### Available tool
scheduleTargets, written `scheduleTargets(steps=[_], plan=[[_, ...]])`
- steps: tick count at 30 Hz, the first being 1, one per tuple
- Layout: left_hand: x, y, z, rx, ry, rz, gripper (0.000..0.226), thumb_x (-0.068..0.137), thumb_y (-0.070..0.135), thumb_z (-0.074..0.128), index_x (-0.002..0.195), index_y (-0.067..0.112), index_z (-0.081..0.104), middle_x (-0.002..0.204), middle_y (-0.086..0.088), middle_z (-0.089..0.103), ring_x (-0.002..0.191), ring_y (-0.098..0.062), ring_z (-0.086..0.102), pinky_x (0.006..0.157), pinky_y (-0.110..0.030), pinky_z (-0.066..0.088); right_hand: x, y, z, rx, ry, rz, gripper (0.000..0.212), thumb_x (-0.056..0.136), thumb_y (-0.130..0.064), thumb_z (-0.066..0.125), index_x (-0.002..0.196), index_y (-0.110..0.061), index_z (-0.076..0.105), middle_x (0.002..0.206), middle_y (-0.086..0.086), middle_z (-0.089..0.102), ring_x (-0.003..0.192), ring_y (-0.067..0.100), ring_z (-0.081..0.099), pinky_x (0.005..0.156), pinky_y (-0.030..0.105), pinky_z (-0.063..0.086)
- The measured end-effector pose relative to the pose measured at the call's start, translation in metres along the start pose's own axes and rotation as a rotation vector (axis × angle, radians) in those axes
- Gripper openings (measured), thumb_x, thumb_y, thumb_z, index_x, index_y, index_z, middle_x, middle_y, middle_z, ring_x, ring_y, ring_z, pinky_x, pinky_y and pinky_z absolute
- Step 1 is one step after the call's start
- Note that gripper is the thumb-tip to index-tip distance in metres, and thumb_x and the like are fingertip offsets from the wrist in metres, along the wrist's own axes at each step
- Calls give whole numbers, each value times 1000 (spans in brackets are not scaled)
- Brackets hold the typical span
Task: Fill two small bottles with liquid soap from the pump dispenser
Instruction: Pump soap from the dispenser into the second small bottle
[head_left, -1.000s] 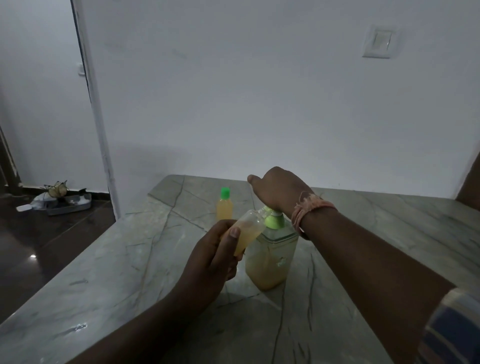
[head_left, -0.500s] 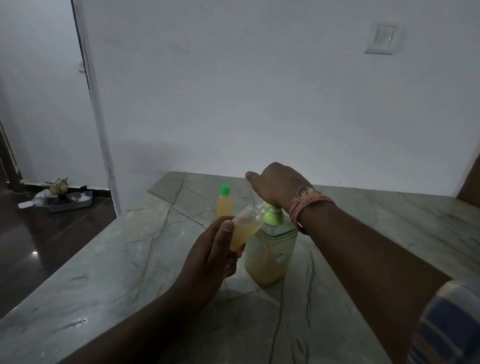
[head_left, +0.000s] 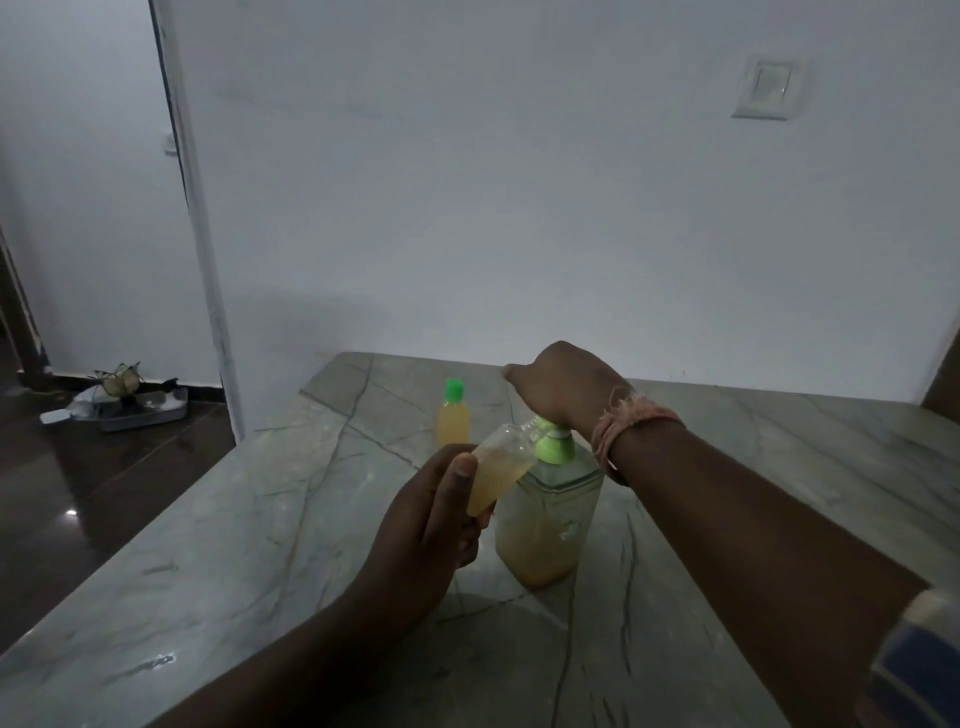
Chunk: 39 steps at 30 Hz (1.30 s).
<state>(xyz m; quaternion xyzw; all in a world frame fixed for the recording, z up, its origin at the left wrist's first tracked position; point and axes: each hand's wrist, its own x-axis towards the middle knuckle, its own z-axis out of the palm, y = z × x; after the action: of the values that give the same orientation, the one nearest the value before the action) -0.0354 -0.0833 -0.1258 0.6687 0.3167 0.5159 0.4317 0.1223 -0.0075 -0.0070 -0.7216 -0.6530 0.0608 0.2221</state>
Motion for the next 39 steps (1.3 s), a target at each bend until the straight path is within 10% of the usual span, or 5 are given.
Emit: scheduleTargets(steps=[26,32,39], plan=[[-2,0,-4,22,-20,37,29,97,48,47,112,27,60,77,-3,60,56,-15,49,48,-27,39,-4,-15,-16,5,-75,8,35,91,-41,55,71,-13,62,74,2,65,58,17,54,54,24,40],[-1,0,-3,33,-28,63,22,99,45,48,111,30,60,77,-6,60,56,-15,49,48,-25,39,-12,-16,-24,-126,-251,75,37,102,-33,46,119,-7,65,73,3,51,54,12,41,49,21,32],[2,-4,-2,56,-23,78,24,96,46,50,111,29,59,74,1,61,56,-10,50,50,-23,41,9,4,6,-11,-80,139,34,93,-37,49,75,-10,61,86,7,63,77,24,58,59,29,38]])
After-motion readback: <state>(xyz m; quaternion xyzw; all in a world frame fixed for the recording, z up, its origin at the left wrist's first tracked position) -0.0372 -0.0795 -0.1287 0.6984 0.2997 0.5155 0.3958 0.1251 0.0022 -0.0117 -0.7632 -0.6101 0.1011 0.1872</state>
